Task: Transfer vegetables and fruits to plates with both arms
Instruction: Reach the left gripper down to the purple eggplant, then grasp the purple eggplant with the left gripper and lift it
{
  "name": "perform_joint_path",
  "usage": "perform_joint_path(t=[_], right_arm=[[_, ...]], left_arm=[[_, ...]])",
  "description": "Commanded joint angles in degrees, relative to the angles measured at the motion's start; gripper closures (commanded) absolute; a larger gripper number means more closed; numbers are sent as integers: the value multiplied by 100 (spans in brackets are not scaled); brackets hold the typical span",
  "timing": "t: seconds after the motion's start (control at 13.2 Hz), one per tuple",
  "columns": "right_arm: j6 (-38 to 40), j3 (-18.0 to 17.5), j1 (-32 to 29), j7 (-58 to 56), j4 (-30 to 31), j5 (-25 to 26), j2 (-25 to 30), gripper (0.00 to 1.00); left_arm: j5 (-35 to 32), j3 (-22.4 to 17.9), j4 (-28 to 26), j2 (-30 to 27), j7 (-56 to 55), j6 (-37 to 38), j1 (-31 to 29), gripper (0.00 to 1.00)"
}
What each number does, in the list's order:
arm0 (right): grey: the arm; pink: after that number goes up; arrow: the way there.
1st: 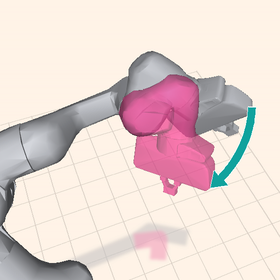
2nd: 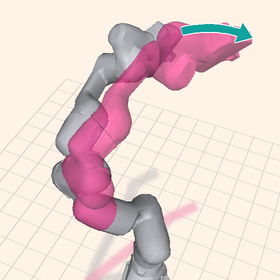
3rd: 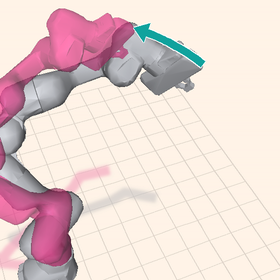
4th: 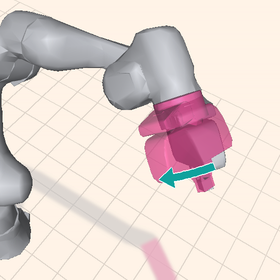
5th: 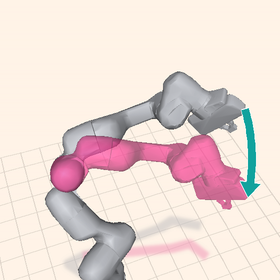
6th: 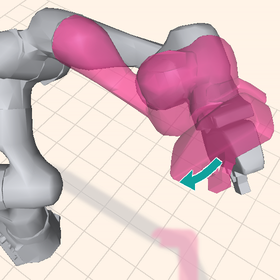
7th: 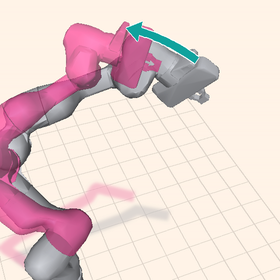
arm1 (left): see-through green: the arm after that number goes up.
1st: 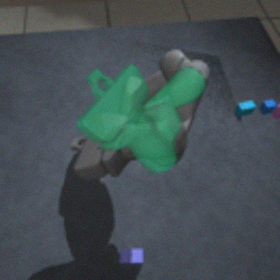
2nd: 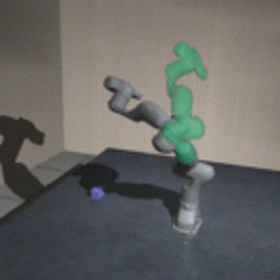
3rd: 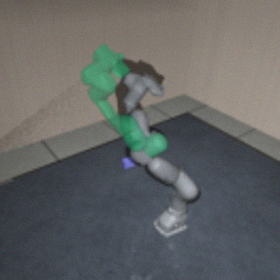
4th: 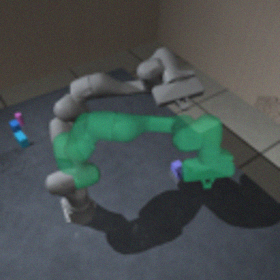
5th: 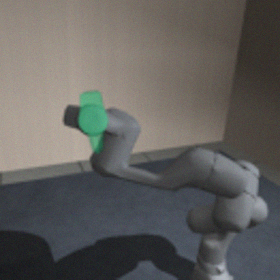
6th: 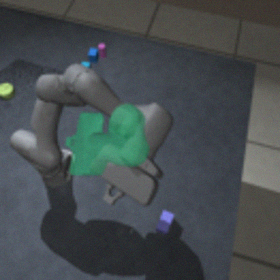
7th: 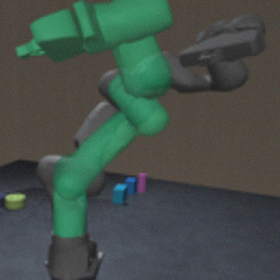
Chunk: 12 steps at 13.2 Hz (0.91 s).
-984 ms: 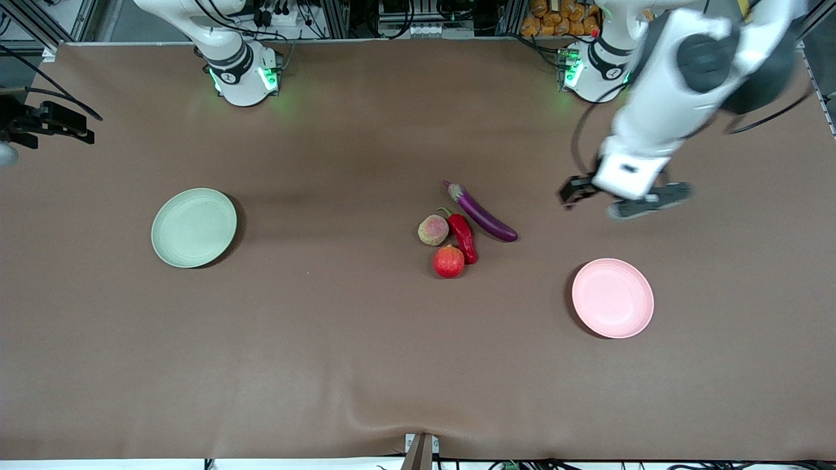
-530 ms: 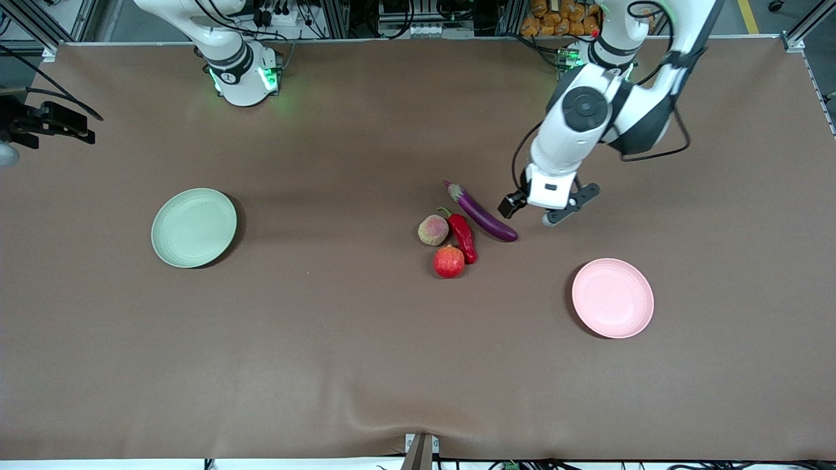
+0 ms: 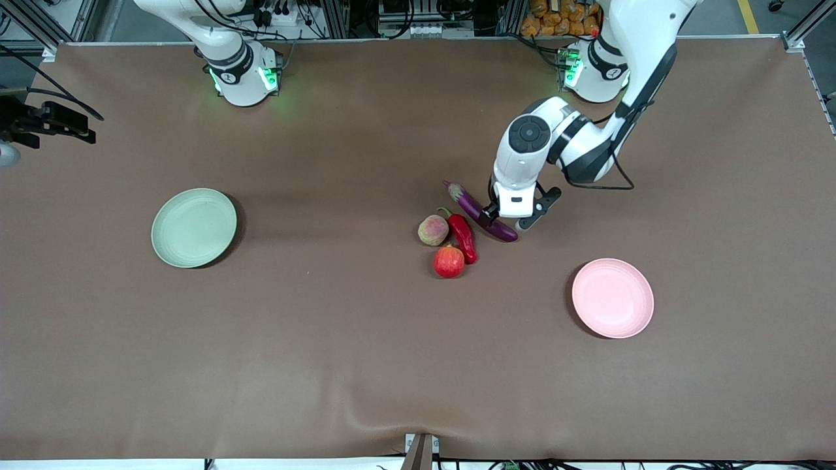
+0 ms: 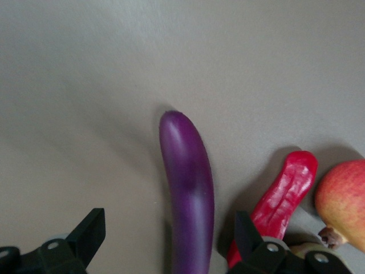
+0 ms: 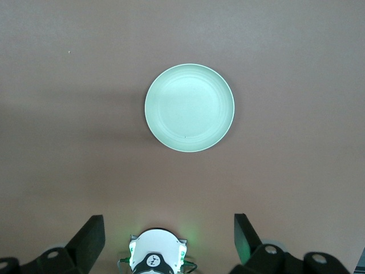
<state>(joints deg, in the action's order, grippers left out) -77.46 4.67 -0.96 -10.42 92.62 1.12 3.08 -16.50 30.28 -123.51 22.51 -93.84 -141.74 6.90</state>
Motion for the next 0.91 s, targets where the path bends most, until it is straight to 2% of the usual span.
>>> perform_joint_path(t=[0.0, 0.38, 0.45, 0.53, 0.61, 0.68, 0.83], right_arm=[[3, 43, 61, 84, 125, -68, 132, 0], [21, 43, 61, 84, 125, -120, 140, 0], [21, 43, 52, 84, 125, -147, 140, 0], [21, 43, 52, 84, 125, -147, 140, 0], [21, 43, 61, 84, 116, -147, 140, 0], [21, 43, 78, 93, 116, -156, 140, 0], [12, 43, 70, 84, 107, -147, 97, 0]], left_arm=[[-256, 22, 64, 217, -380, -196, -4, 2], [-767, -13, 90, 719, -679, -425, -48, 12], [-767, -31, 116, 798, -679, -425, -83, 20], [-767, -31, 160, 842, -679, -425, -110, 40], [-767, -40, 204, 851, -679, -425, -110, 82], [-776, -40, 222, 860, -636, -416, -110, 100], [-863, -40, 213, 694, -373, -338, -223, 100]])
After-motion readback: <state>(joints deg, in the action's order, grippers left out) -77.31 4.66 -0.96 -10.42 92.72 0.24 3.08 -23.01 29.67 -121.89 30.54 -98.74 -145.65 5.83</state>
